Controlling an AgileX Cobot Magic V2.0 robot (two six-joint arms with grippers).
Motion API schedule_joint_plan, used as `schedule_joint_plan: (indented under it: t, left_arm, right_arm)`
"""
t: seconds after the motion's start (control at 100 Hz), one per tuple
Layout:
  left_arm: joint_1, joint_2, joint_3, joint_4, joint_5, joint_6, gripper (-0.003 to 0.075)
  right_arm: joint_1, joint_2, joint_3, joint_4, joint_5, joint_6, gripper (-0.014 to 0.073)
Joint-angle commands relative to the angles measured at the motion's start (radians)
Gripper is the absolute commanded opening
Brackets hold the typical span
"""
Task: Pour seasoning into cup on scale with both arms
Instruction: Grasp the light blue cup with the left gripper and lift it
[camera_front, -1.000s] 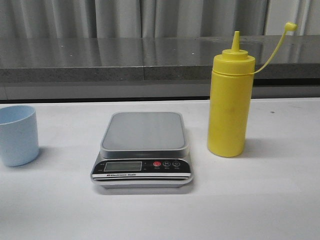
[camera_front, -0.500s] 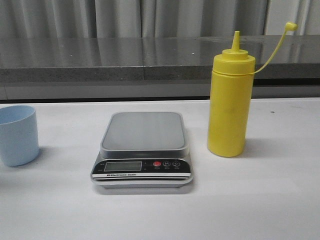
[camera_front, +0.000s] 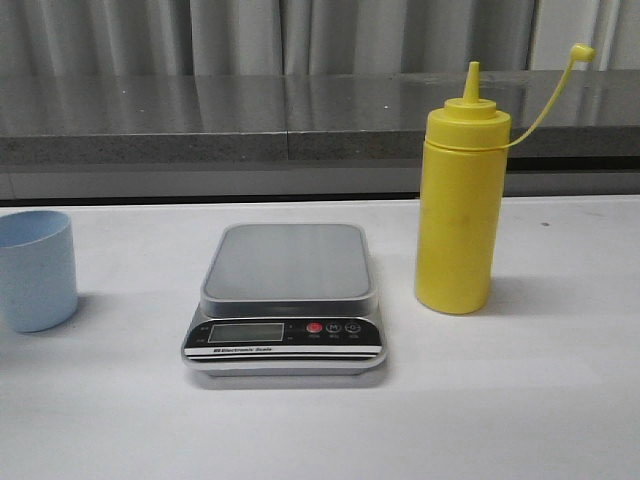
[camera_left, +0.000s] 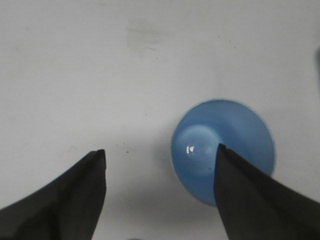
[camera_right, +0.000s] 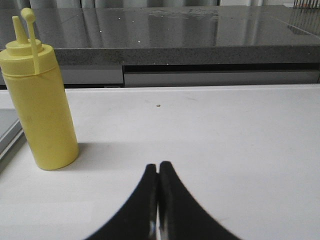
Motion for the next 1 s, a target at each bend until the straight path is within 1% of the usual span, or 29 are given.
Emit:
schedule_joint_plan:
  t: [0.0,0.12,0.35,0.45,0.52,0.59,0.66,0.67,0.7,0.74,0.76,0.86,0.93,0.99]
  left_arm:
    - [-0.024,-0.004,-0.036,-0.022,-0.043,-0.009,0.0452]
    - [-0.045,0.04,-0.036,-0.022,-0.052,-0.009,0.0452]
    - [-0.045,0.123,-0.036,-0.022,-0.055,-0.009,0.0451]
    - [-0.045,0.14,-0.036,-0.022,-0.057,-0.009,0.0421]
    - [-0.045,0.142,-0.036,-0.022,-0.068,-0.009,0.0367]
    - [-0.045,0.142,-0.036,-0.022,-0.083,-0.009,0.0288]
    - [-0.045,0.142,-0.037,-0.022,-0.092,-0.009,0.0181]
    - [-0.045,0.142,-0.037,-0.022,-0.093,-0.009,0.0157]
    - [-0.045,0.142,-0.037,-0.026,-0.093,-0.009,0.0119]
    - [-0.045,0.142,-0.037,-0.026,-0.094,-0.009,0.0037]
    - [-0.045,0.142,-0.037,-0.028,-0.094,-0.009,-0.0016]
    - [-0.045,0.142,-0.045,-0.03,-0.08,-0.009,-0.002]
    - [-0.045,0.142,-0.073,-0.033,-0.035,-0.009,-0.002]
    - [-0.045,0.14,-0.116,-0.042,0.031,0.004,-0.002]
  right_arm:
    - [-0.007,-0.019,-0.017,-0.002,-0.083,-0.007,-0.0068]
    - [-0.007,-0.019,-0.017,-0.002,-0.083,-0.007,-0.0068]
    - [-0.007,-0.019,-0.017,-0.002,-0.083,-0.007,-0.0068]
    - [-0.007,-0.019,-0.017,-0.002,-0.083,-0.007,-0.0068]
    - [-0.007,-0.019,-0.017,-0.002,-0.083,-0.007,-0.0068]
    - [-0.007,-0.019,-0.017,-0.002,-0.083,-0.007,-0.0068]
    - [-0.007,-0.019,-0.017,-0.002,-0.083,-0.007,-0.0068]
    - [-0.007,-0.019,-0.017,-0.002,-0.083,-0.007,-0.0068]
    - [-0.007,-0.019,-0.017,-0.002,-0.083,-0.007,-0.0068]
    - [-0.007,-0.019,-0.017,-0.002,-0.083,-0.007,-0.0068]
    - [-0.007,-0.019,-0.017,-0.002,-0.083,-0.007,-0.0068]
    - [-0.007,-0.019,-0.017,-0.002,-0.083,-0.007,-0.0068]
    - [-0.007,-0.019,-0.017,-0.002,-0.083,-0.007,-0.0068]
    - [-0.007,-0.019,-0.017,-0.002,-0.083,-0.007,-0.0068]
